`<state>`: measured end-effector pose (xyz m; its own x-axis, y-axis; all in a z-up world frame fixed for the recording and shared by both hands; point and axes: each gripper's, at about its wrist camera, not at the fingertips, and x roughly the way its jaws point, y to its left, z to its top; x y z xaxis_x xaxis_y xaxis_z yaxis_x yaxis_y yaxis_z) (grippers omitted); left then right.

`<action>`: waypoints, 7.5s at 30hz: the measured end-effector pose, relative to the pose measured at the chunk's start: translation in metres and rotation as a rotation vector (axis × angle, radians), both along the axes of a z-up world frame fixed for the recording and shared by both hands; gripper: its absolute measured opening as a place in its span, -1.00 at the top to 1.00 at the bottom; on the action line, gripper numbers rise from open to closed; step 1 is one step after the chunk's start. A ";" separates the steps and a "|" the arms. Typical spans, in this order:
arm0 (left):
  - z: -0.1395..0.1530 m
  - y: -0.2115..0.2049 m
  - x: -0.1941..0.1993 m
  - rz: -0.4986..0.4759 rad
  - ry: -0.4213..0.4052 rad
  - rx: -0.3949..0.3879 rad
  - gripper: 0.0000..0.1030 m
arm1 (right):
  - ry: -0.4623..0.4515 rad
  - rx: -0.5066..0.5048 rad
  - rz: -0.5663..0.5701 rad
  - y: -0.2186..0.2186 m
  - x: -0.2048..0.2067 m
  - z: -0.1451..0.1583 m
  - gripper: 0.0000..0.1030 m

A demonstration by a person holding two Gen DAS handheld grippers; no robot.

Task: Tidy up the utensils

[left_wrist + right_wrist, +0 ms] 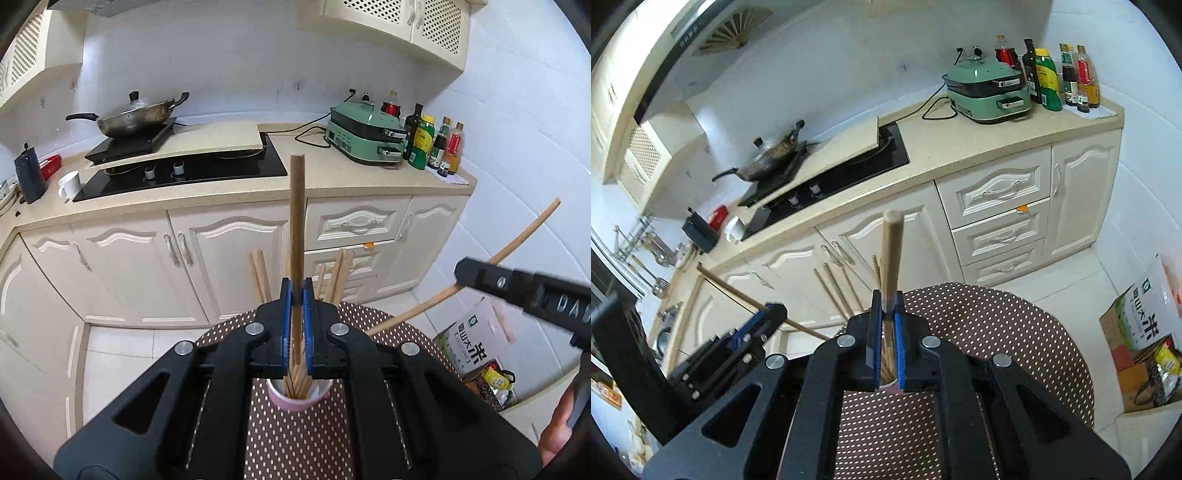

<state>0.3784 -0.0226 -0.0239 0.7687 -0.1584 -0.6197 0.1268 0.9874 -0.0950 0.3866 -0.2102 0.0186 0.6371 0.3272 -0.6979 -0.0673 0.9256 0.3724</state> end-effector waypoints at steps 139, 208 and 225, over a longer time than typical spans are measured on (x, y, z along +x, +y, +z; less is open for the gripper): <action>0.066 -0.004 -0.321 0.116 -0.156 0.047 -0.69 | -0.047 -0.089 0.076 -0.021 -0.294 0.044 -0.47; 0.056 -0.002 -0.293 0.103 -0.084 0.052 -0.71 | 0.013 -0.130 0.034 -0.019 -0.273 0.035 -0.69; 0.056 0.000 -0.299 0.106 -0.096 0.048 -0.71 | 0.006 -0.133 0.045 -0.019 -0.275 0.036 -0.69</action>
<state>0.0796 -0.0221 0.0319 0.8356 -0.0454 -0.5474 0.0281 0.9988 -0.0399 0.1118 -0.2292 0.0551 0.6195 0.2594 -0.7409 -0.1078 0.9630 0.2470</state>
